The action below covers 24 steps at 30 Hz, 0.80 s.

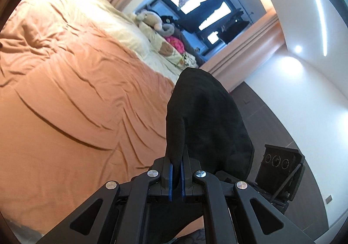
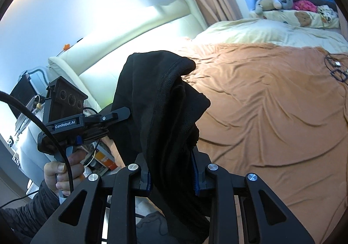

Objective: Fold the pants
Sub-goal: 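Lift the folded pants with both grippers and carry them toward the bed headboard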

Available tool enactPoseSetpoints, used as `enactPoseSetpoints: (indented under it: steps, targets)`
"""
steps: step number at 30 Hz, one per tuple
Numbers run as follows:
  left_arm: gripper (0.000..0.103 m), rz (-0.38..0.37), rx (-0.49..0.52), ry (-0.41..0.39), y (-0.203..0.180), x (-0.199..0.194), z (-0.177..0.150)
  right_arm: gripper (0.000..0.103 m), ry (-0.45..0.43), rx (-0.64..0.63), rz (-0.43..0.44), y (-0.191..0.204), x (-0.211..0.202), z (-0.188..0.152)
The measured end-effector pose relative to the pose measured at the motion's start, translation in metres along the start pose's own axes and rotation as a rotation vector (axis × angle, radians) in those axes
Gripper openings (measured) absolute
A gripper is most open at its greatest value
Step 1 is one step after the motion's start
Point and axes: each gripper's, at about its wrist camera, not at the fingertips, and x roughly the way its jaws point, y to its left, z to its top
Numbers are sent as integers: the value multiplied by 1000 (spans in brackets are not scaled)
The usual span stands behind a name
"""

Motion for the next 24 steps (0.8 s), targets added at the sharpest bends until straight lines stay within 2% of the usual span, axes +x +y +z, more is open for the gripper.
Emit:
enactPoseSetpoints:
  steps: [5,10,24]
  targets:
    - [5,14,-8,-47,17,-31,7,23,16,-41,31,22,22,4]
    - [4,35,-13,-93,35,-63,16,22,28,-84,60,29,57,22]
    - [4,74,-74,-214,107,-158,36,22,82,-180,144,65,136,37]
